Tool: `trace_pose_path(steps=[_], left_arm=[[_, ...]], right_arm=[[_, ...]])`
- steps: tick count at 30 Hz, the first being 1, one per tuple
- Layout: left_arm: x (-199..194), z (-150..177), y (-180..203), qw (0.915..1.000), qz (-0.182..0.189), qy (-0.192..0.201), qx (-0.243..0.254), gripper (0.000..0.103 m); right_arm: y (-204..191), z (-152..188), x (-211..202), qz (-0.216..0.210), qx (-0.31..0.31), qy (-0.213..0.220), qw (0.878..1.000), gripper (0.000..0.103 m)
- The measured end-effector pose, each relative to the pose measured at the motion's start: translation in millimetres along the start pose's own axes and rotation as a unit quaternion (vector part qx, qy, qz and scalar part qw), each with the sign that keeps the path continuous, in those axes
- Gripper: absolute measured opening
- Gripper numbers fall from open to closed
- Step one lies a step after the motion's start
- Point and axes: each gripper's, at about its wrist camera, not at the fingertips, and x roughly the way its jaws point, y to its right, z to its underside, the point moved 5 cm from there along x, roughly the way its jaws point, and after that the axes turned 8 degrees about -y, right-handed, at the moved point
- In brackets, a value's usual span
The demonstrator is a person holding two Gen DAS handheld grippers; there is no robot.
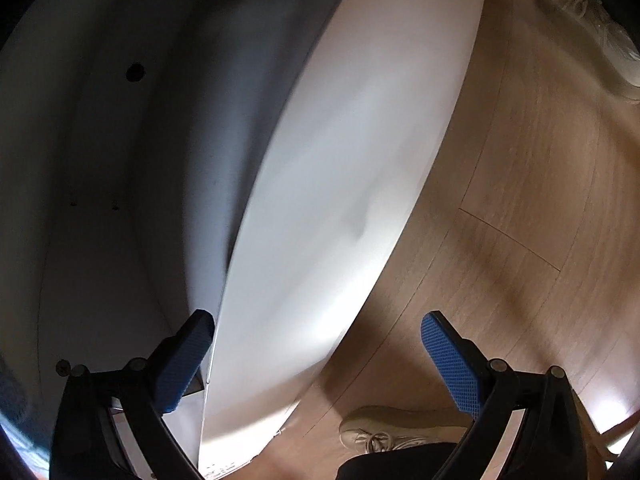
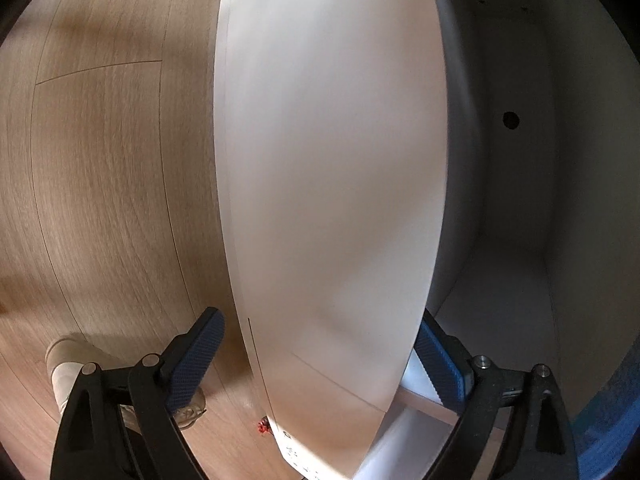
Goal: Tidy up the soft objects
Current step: 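Lower both tools toward the white shelf compartment below the cabinet top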
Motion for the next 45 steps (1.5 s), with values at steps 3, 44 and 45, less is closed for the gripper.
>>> trace_pose_path(steps=[3, 44, 45], left_arm=[[-5, 3, 0, 0.9997, 0.021, 0.000, -0.014, 0.103], [-124, 68, 43, 0.9792, 0.193, -0.042, 0.047, 0.103], [-127, 70, 42, 0.9779, 0.198, -0.043, 0.051, 0.103]], right_arm=[[-3, 0, -3, -0.001, 0.000, -0.004, 1.000, 0.095], [-106, 61, -111, -0.094, -0.133, -0.026, 0.986, 0.095], [-109, 63, -114, -0.099, -0.138, -0.025, 0.985, 0.095]])
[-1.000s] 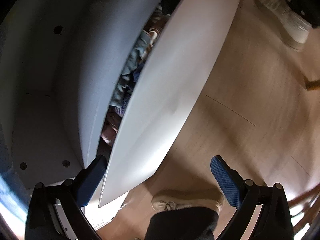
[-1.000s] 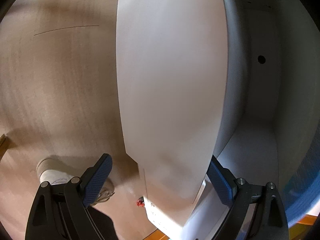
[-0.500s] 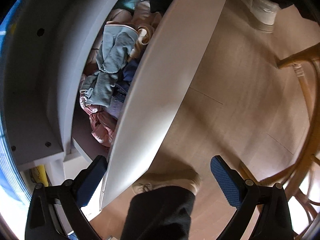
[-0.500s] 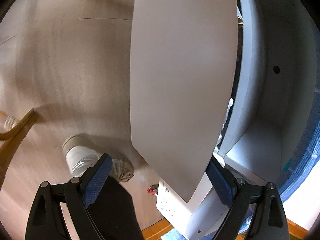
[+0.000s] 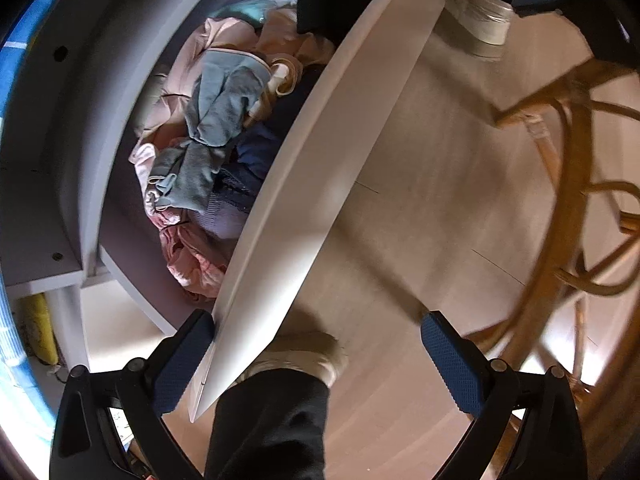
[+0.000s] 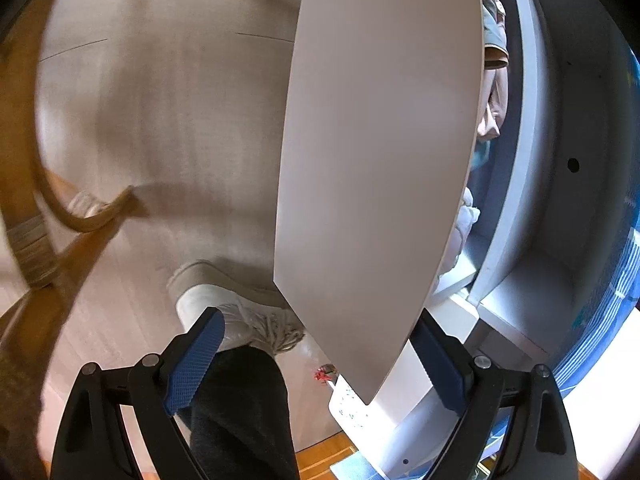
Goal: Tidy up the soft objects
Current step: 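Lower both tools toward the white shelf compartment below the cabinet top, then move the right tool over the clothes pile toward the white cloth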
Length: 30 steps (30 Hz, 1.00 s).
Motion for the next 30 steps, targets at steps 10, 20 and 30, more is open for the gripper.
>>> trace_pose_path(steps=[10, 20, 30], left_arm=[[-27, -6, -14, 0.9935, 0.107, 0.035, -0.017, 0.103], [-66, -24, -98, 0.9790, 0.063, 0.115, -0.156, 0.102], [-33, -14, -116, 0.9782, -0.027, 0.048, -0.200, 0.103]], right_arm=[[20, 7, -20, -0.098, 0.074, 0.071, 0.990, 0.091], [99, 14, -35, -0.096, 0.246, 0.139, 0.954, 0.092], [122, 11, 9, -0.084, 0.289, 0.074, 0.951, 0.092]])
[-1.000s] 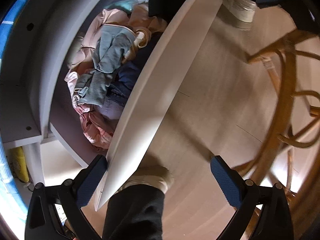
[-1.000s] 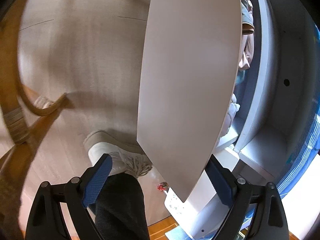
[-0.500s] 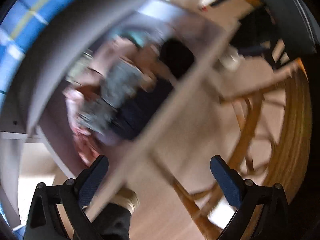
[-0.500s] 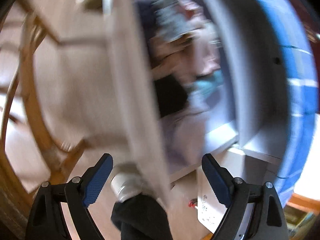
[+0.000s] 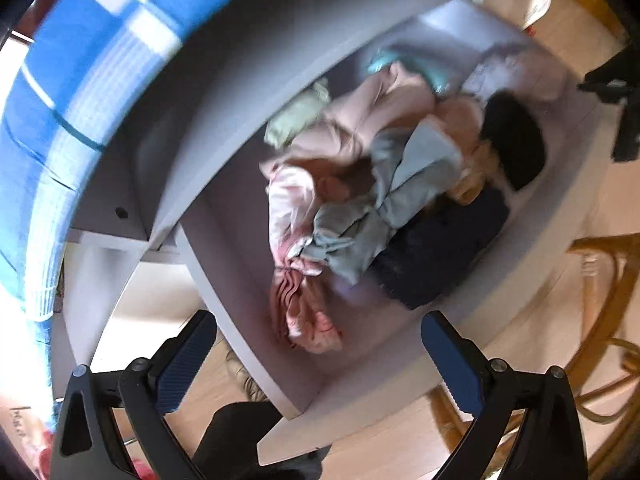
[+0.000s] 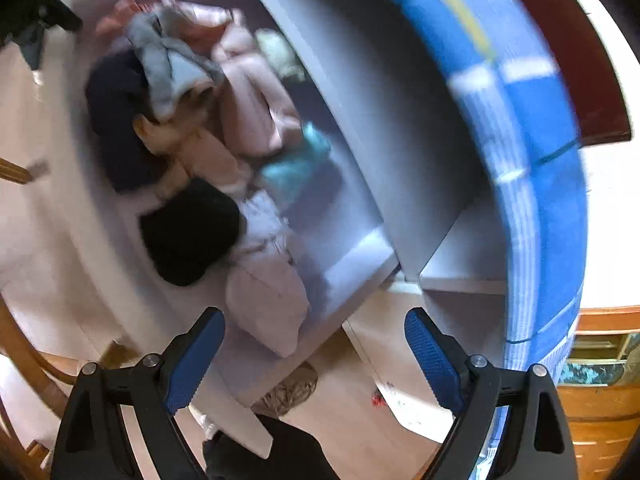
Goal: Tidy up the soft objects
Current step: 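Move the right tool over the clothes pile toward the white cloth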
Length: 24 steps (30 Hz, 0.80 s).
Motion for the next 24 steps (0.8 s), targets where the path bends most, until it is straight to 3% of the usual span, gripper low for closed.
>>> trace_pose_path(steps=[3, 6, 8, 10, 14, 19, 24], left_arm=[[11, 2, 2, 0.9999, 0.006, -0.015, -0.004, 0.103], [15, 5, -6, 0.9980, 0.042, -0.035, -0.031, 0.102], [20, 10, -13, 0.9932, 0.079, -0.056, -0.065, 0.102], [23, 15, -12, 0.9908, 0.094, -0.064, -0.073, 0.102], [17, 22, -2, 0.9946, 0.074, -0.061, -0.041, 0.102], [14, 34, 7, 0.9927, 0.085, -0.078, -0.034, 0.102], [7, 44, 19, 0.9942, 0.070, -0.080, -0.013, 0.101]], right_arm=[[-9, 0, 16, -0.020, -0.013, -0.028, 0.999, 0.090], [-8, 0, 17, -0.034, -0.006, -0.037, 0.999, 0.088], [-10, 2, 18, -0.054, 0.000, -0.042, 0.998, 0.081], [-14, 3, 18, -0.061, -0.002, -0.045, 0.997, 0.075], [-21, 5, 11, -0.053, -0.024, -0.047, 0.997, 0.074], [-30, 13, 2, -0.087, -0.041, -0.052, 0.994, 0.074], [-38, 16, -3, -0.110, -0.064, -0.052, 0.991, 0.074]])
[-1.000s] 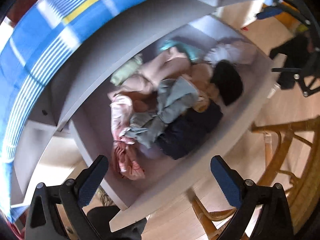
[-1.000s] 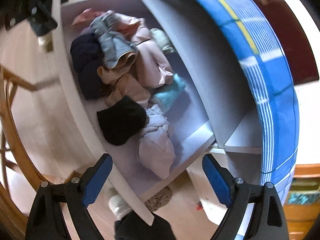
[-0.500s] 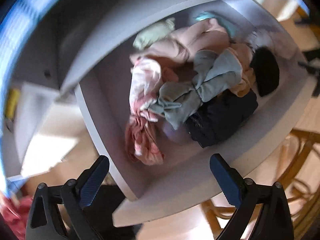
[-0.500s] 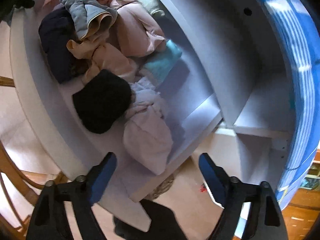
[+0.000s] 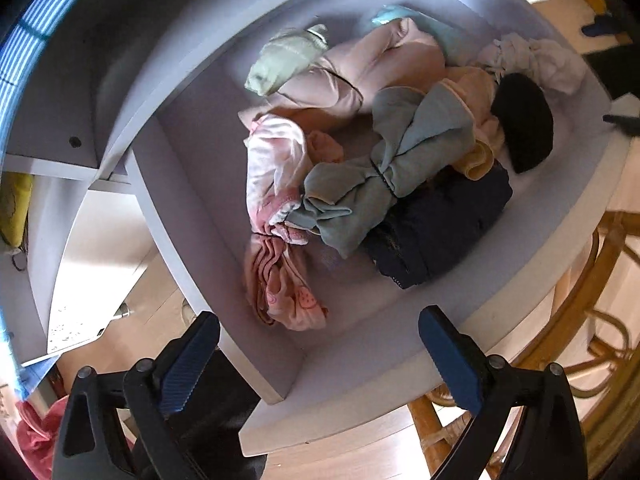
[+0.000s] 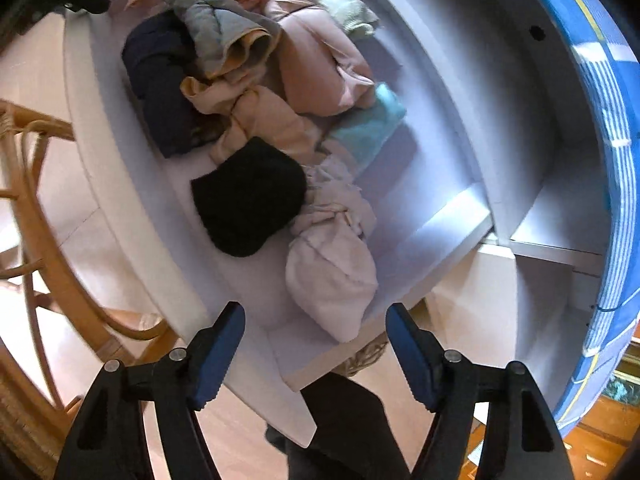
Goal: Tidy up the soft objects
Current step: 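Move the right tool over the clothes pile toward the white cloth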
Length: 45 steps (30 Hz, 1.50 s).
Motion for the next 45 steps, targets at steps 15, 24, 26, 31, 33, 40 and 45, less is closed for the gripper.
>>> trace_pose_path(steps=[15, 24, 26, 31, 33, 40, 45], left_arm=[[-18, -29, 3, 0.9990, -0.020, 0.030, -0.027, 0.102], [-53, -47, -26, 0.9680, 0.099, 0.093, -0.211, 0.103], [-53, -46, -19, 0.9648, 0.114, 0.089, -0.219, 0.103], [-44, -43, -9, 0.9627, 0.123, 0.075, -0.229, 0.103], [-44, -40, -9, 0.9640, 0.112, 0.071, -0.230, 0.103], [-35, -38, -19, 0.9590, 0.118, 0.065, -0.249, 0.103], [-30, -43, -11, 0.9598, 0.136, 0.058, -0.239, 0.103]], right_arm=[[75, -15, 2, -0.048, 0.124, 0.044, 0.990, 0.087], [121, -12, 4, -0.113, 0.253, 0.055, 0.959, 0.087], [109, -12, 7, -0.116, 0.250, 0.043, 0.960, 0.086], [92, -25, 25, -0.147, 0.240, 0.015, 0.959, 0.068], [87, -29, 31, -0.150, 0.232, 0.002, 0.961, 0.068], [68, -45, 57, -0.174, 0.211, -0.037, 0.961, 0.067], [59, -46, 72, -0.202, 0.217, -0.056, 0.953, 0.067]])
